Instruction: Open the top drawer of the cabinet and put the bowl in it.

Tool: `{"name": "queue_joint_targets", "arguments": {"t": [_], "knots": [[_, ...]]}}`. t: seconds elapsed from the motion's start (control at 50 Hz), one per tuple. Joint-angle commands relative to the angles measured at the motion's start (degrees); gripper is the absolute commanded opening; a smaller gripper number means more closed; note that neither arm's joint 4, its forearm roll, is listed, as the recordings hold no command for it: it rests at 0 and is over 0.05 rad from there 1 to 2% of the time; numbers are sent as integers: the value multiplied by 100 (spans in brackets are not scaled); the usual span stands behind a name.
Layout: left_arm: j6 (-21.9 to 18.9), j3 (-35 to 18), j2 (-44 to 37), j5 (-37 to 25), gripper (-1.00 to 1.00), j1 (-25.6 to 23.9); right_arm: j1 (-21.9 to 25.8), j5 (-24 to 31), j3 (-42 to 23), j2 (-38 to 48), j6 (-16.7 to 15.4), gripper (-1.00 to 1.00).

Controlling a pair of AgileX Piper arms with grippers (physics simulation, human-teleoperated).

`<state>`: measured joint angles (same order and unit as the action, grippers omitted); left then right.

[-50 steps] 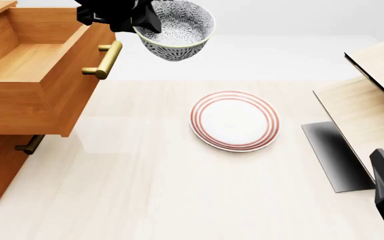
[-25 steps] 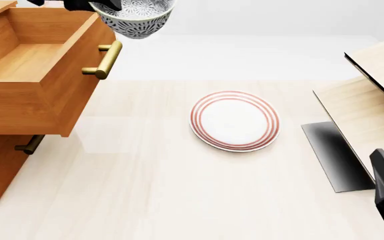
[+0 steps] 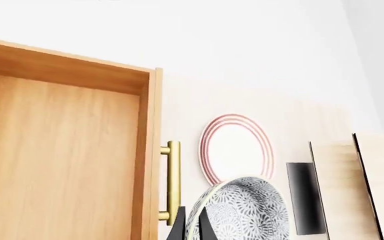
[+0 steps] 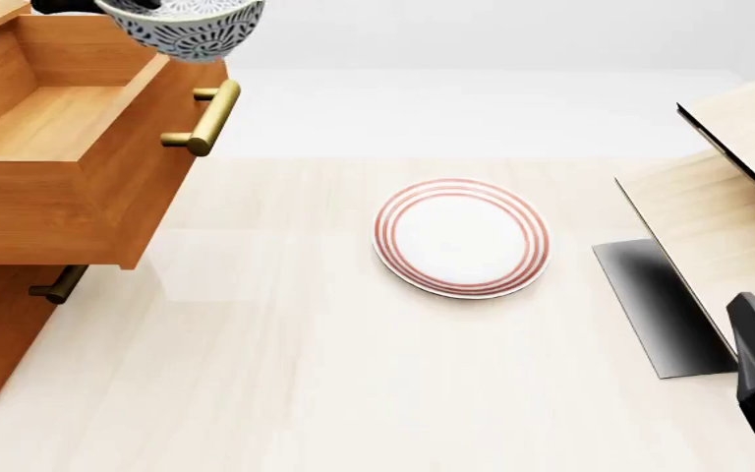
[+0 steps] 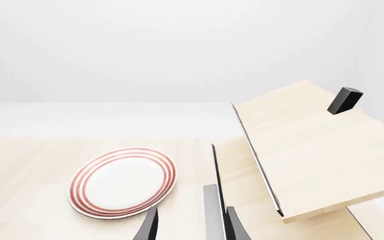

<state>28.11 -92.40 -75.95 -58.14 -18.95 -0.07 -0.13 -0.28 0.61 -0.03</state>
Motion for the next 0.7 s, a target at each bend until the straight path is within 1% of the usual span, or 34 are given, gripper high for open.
{"name": "queue_joint_targets", "arguments": {"t": [0.02, 0.18, 0.36, 0.54, 0.7], "knots": [[83, 198, 355, -24, -100, 275, 1, 2, 4, -9, 4, 100], [88, 248, 543, -109, -100, 520, 1, 2, 4, -9, 4, 100], [169, 513, 788, -49, -100, 785, 1, 2, 4, -9, 4, 100], [269, 728, 999, 43, -100, 869, 1, 2, 4, -9, 4, 100], [313, 791, 1069, 35, -100, 1082, 1, 2, 4, -9, 4, 100]]}}
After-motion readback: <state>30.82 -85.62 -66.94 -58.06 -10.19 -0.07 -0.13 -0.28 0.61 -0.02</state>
